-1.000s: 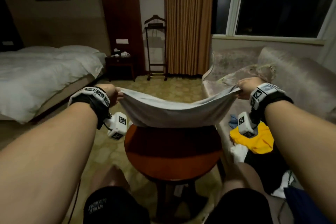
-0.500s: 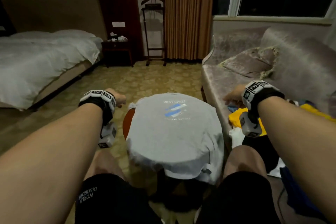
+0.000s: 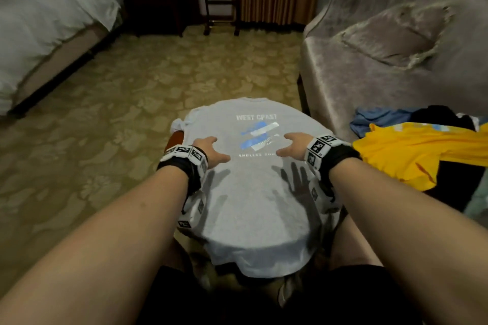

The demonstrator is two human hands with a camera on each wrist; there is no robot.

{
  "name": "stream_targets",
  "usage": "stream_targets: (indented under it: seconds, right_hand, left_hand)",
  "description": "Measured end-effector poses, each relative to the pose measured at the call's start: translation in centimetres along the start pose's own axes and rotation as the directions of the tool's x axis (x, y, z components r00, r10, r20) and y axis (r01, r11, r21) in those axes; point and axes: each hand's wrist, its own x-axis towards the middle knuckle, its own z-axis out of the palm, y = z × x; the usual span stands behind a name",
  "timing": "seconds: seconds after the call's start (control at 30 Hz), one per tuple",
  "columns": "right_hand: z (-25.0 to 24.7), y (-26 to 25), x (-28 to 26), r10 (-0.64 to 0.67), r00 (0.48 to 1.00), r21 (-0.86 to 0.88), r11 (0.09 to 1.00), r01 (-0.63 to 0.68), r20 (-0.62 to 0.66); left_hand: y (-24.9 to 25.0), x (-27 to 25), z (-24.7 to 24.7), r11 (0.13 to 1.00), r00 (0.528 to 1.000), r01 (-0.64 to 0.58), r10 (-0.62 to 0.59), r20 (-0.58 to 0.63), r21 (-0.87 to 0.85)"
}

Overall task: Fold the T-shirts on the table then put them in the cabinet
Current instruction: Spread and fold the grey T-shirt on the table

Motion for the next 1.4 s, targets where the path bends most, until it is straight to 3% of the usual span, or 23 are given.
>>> stream_targets:
  seconds: [0.23, 0.4, 0.8, 1.17, 1.3, 1.4]
  right_hand:
    - [4.5, -3.1, 7.5, -0.031, 0.998, -0.204, 0.978, 0.043, 0.059]
    - [5.4, -3.3, 9.2, 0.041, 0.99, -0.381, 0.924, 0.013, 0.135]
    - [8.1, -0.8, 3.1, 0.04, 0.985, -0.409, 0.912, 0.034, 0.169]
    - [9.2, 0.4, -0.5, 0.001, 0.993, -0.408, 0.912, 0.048, 0.12]
    - [6.9, -1.5, 0.8, -0.055, 0.996, -0.279, 0.958, 0.073, 0.069]
    - [6.6, -3.6, 3.2, -0.019, 1.0, -0.181, 0.983, 0.017, -0.008]
  left_hand:
    - [-0.1, 7.0, 3.1, 0.986, 0.999, -0.016, 0.008, 0.052, 0.166]
    - [-0.7, 8.8, 4.0, 0.968, 0.986, 0.047, -0.084, 0.142, 0.247]
    - [-0.7, 2.6, 6.7, 0.934, 0.973, 0.049, -0.125, 0.196, 0.353]
    - [-1.1, -0.9, 7.1, 0.954, 0.976, 0.045, -0.104, 0.189, 0.295]
    - [-1.9, 1.4, 3.9, 0.994, 0.993, 0.031, -0.043, 0.111, 0.105]
    - [-3.5, 3.5, 1.0, 0.989, 0.992, 0.124, -0.126, -0.015, -0.082]
